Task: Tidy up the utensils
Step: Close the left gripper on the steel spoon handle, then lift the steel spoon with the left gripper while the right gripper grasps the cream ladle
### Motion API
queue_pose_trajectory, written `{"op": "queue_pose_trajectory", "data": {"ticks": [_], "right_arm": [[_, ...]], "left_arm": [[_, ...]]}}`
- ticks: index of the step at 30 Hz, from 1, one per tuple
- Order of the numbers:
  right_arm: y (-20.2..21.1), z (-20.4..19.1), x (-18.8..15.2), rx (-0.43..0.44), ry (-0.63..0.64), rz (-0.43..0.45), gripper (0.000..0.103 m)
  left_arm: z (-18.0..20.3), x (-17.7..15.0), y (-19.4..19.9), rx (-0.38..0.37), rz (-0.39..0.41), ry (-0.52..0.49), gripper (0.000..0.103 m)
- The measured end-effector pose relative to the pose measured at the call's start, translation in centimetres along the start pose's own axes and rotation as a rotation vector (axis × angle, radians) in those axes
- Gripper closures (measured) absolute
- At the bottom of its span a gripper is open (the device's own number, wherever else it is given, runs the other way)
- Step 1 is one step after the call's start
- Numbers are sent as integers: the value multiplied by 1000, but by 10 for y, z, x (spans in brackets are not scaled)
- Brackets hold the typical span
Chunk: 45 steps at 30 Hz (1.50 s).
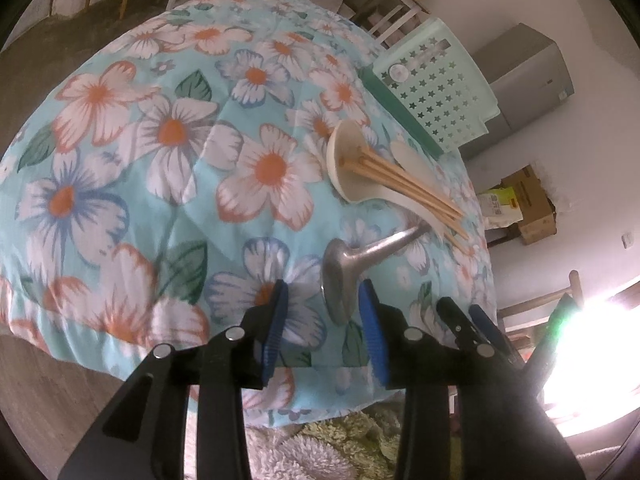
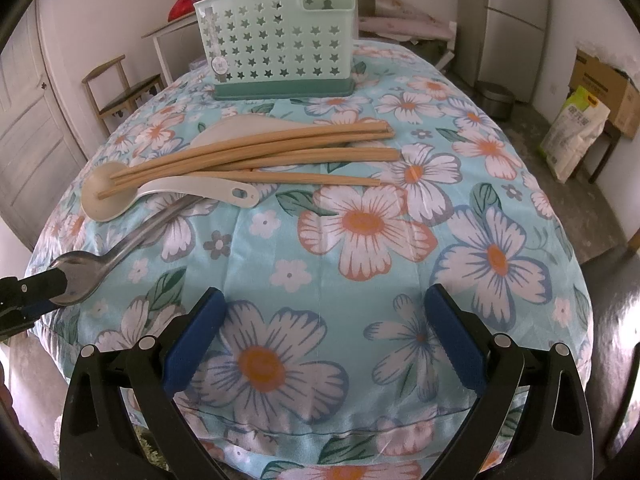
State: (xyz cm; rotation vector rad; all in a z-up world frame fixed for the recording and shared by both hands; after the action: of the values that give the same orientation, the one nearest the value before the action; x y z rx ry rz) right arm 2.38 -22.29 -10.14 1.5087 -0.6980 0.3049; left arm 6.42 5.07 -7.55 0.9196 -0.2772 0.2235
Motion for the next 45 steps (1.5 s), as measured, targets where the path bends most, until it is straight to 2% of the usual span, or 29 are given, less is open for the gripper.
{"op": "queue_pose_trajectory", "data": {"ticks": [7,12,16,22,26,29,33,37,42,45], "right_arm": [[1,1,-1,-2,3,-2,8],[1,0,-2,3,0,-1,8],[2,4,0,36,-15,3,8],[7,11,8,78,-11,1,8],[19,9,17,58,35,72,10],[29,1,26,76,77,133,16],[37,-23,35,147,162,185,26],[39,-69,41,234,333,226,37],[25,-131,41,279,511,221,54],[7,-166,33,249,606,198,66]], "left_arm": [[1,-4,-3,15,39,1,71],[4,-1,-9,45,45,-27,93],[10,0,-5,43,43,-75,98],[26,7,27,40,58,-180,101],[24,11,59,43,73,-194,101],[19,13,82,44,110,-169,101],[6,19,120,64,231,-106,101],[-9,32,140,97,342,-52,101],[-28,56,133,111,377,1,101],[-37,67,125,114,373,13,101]]}}
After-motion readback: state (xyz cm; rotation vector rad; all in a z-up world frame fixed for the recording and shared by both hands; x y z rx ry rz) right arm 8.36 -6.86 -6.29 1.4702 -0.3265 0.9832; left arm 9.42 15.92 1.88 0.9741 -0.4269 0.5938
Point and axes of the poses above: each gripper's, at about its wrist camera, not at the fingertips, and y roughly against the way its jaws point, z to its right, x to its top, the point moved 1 cm from there along -y, roughly the way its jaws point, and after that the axes turned 2 degrees about -z, right-handed, at the moved point
